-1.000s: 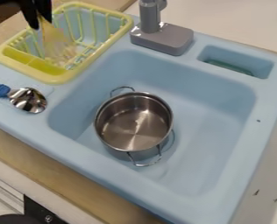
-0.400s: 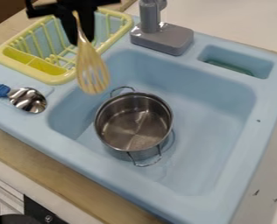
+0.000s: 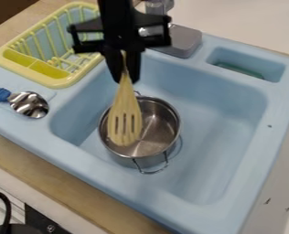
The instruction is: Mueve la espatula a la olla de plata
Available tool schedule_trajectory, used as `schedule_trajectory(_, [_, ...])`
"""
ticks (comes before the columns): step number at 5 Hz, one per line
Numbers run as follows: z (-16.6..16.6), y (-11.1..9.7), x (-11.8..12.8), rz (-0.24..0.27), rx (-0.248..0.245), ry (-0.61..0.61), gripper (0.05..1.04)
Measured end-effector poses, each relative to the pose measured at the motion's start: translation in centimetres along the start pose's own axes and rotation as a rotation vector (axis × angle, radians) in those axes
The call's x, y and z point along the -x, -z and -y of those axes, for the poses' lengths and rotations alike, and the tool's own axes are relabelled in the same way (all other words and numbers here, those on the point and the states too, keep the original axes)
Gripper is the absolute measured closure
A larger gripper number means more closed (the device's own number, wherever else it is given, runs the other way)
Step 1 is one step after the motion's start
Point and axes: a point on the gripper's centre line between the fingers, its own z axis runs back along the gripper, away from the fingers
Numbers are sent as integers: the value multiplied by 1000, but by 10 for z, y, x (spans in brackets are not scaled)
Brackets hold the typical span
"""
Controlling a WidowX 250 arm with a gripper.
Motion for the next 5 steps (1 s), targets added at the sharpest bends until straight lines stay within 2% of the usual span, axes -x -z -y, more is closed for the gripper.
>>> schedule_trajectory(1, [12,10,0,16,0,-39,984])
schedule_trajectory(2, [15,17,-3,7,15,-113,984])
schedule_trajectory(3, [12,20,-9,26,37,-225,984])
schedule_trajectory(4, [10,29,-7,47,33,-289,984])
schedule_trajectory(5, [27,34,-3,55,47,-247,984])
